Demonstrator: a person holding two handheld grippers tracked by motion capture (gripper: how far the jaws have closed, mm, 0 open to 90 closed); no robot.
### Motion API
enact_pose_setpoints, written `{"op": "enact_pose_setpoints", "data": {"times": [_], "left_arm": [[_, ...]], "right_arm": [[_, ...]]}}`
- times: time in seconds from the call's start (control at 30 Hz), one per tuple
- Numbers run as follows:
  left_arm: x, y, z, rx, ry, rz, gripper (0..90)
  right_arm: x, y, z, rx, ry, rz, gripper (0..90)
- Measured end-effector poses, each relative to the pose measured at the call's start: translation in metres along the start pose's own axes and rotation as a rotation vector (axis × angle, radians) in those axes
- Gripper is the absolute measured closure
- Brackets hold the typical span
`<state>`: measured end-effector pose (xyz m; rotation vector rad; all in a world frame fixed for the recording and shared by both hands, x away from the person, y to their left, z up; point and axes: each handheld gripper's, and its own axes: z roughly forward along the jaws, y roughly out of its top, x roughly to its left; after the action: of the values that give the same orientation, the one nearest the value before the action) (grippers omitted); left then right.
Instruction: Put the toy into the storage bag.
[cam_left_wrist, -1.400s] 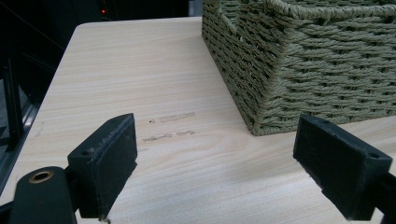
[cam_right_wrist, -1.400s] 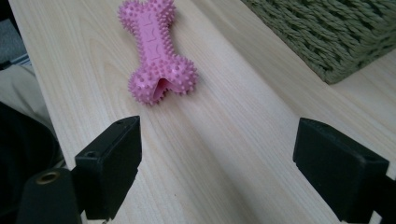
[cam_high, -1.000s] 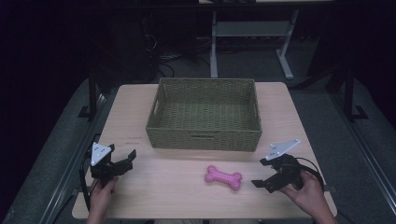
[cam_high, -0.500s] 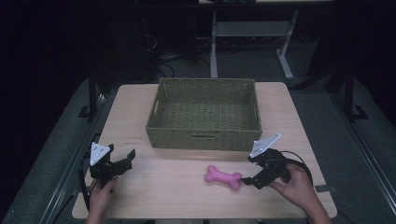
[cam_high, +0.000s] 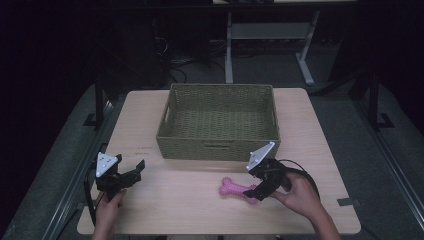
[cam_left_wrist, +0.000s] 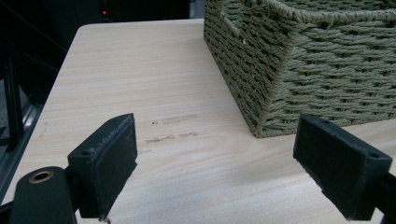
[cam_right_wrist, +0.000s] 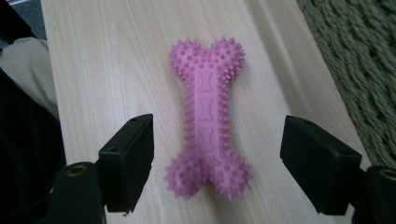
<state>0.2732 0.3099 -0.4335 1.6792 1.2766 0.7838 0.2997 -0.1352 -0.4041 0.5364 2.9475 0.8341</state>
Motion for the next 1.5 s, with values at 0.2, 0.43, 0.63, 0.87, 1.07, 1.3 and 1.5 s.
{"op": "enact_pose_setpoints", "data": {"times": [0.2, 0.43, 0.63, 0.87, 1.07, 1.3, 1.5], "left_arm": [[0.0, 0.0, 0.0, 0.001, 0.0, -0.001, 12.9], [0.0, 0.0, 0.0, 0.002, -0.002, -0.001, 13.0], [0.0, 0.0, 0.0, -0.004, -0.003, -0.005, 12.9], [0.0, 0.0, 0.0, -0.003, -0.005, -0.014, 13.0], [0.0, -0.001, 0.002, 0.003, -0.014, -0.019, 12.9], [0.001, -0.001, 0.001, 0.001, -0.012, -0.023, 12.9], [0.002, -0.001, 0.0, -0.001, -0.008, -0.029, 12.9]], "right_arm": [[0.0, 0.01, 0.014, 0.033, 0.023, -0.011, 29.6], [-0.001, 0.016, 0.025, 0.062, 0.035, -0.015, 32.9], [-0.002, 0.018, 0.033, 0.09, 0.047, -0.024, 38.8], [0.001, 0.02, 0.042, 0.136, 0.041, -0.044, 44.4], [0.005, 0.022, 0.047, 0.162, 0.026, -0.065, 51.2], [0.005, 0.021, 0.051, 0.186, 0.001, -0.07, 53.2], [0.006, 0.022, 0.052, 0.192, -0.004, -0.082, 56.1]]}}
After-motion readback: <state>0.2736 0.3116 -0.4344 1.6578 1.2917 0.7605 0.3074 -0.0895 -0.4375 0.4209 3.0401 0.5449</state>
